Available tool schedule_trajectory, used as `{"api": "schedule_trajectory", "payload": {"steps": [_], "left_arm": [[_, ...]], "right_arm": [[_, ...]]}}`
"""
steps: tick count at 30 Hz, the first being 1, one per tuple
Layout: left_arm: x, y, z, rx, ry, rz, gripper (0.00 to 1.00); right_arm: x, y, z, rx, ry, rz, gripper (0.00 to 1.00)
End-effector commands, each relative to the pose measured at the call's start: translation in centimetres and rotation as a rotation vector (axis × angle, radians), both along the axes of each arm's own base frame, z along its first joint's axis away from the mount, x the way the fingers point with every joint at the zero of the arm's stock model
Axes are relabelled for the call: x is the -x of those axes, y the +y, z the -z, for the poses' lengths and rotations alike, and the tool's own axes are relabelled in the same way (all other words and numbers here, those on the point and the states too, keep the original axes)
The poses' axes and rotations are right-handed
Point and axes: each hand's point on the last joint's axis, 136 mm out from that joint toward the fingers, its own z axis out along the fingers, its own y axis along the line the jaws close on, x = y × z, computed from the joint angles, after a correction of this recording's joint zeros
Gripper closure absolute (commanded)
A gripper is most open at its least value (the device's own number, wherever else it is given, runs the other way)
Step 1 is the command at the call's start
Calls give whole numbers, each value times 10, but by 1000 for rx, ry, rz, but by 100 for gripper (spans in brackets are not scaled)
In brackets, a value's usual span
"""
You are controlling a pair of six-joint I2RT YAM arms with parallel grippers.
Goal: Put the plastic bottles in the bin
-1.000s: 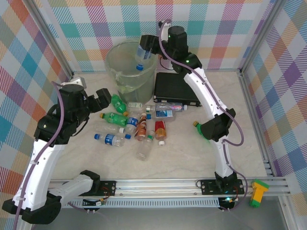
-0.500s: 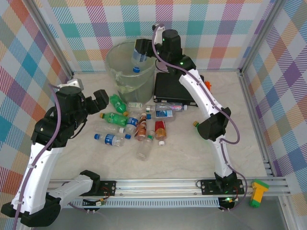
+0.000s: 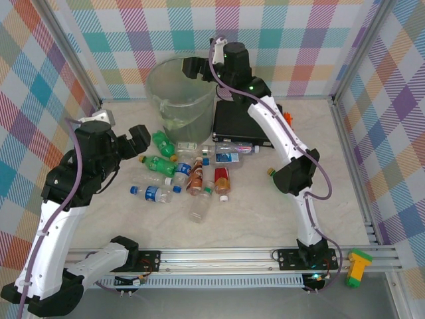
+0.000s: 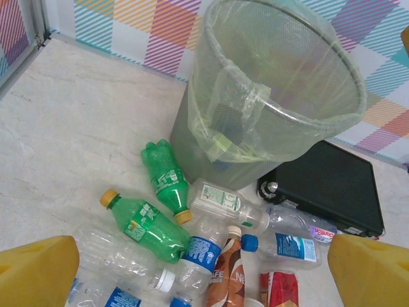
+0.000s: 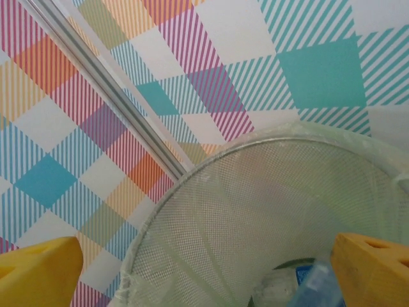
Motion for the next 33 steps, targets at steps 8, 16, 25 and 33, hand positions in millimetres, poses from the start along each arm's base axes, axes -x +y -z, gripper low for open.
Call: {"api": "schedule_trajectory", "payload": {"steps": [8,16,25,33], "left_arm": [[-8,-36,15,41,37,168,0],[-23,-71,27,96,69,314,0],[-32,-104,37,149,101,470,0],[-36,-124,42,170,125,569,1]], "right_arm": [[34,-31,-30,71,-26,61,1],[53,-69,-3,189,36,162,1],[88,-122,50,330,172,286,1],[124,-185,109,560,350,413,1]]}}
